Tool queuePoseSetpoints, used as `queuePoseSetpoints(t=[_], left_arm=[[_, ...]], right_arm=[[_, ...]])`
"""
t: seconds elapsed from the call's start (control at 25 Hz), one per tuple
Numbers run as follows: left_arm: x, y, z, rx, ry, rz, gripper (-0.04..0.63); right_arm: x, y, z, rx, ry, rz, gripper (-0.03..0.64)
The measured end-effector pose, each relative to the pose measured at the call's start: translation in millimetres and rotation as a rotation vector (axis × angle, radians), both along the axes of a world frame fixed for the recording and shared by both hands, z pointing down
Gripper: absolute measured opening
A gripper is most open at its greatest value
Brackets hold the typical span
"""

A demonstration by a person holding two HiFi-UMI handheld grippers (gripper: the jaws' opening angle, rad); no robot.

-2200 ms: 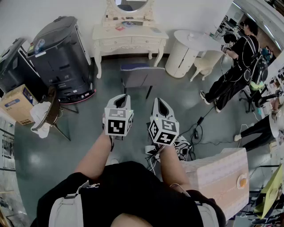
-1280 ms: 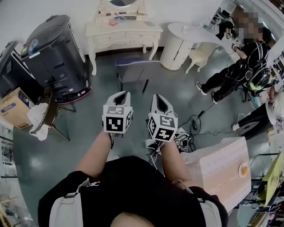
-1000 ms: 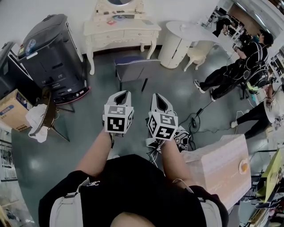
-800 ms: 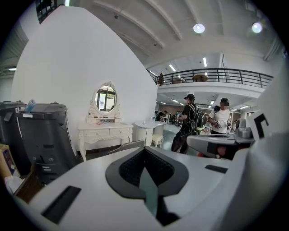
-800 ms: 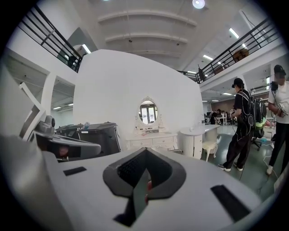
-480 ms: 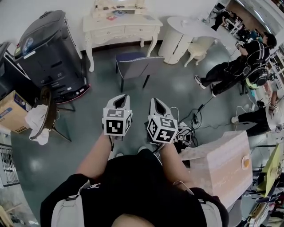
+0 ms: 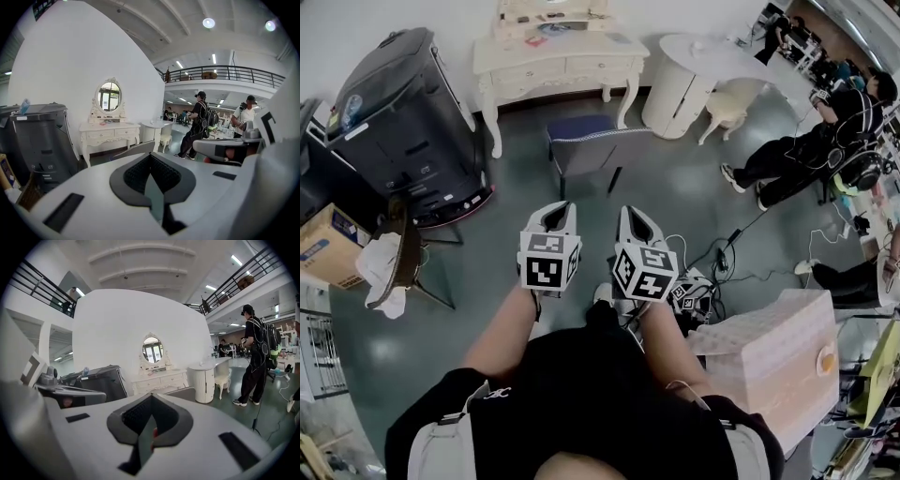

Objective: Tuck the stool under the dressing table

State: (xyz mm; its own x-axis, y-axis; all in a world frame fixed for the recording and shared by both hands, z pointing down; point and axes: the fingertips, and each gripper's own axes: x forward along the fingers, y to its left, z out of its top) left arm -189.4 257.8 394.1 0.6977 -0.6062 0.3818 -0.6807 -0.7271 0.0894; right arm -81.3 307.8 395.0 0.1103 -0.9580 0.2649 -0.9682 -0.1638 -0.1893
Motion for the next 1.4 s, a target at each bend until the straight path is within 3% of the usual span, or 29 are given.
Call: queuePoseSetpoints(t=[0.32,0.6,0.92,1.4], left_arm=[[61,-68,-20,0.028,-0.020,-0.022,0.006],[116,-107,-12,0.015,-0.066,-0.027,0.006],[162,-147,0,0.003,-0.109,-0.091,0.006],[179,-175,17,-0.029,-0.151,-0.174,0.006]], right_arm=[[74,-66,-22,0.018,0.018,-0.014,0.002],[131,-107,-14,-0.013,-0.005,-0.029,0.002],[196,-144,-1,-0.052,-0.014,-0.076,0.002],[219,-175,20,-0.117,-0.026,-0.188,0.002]])
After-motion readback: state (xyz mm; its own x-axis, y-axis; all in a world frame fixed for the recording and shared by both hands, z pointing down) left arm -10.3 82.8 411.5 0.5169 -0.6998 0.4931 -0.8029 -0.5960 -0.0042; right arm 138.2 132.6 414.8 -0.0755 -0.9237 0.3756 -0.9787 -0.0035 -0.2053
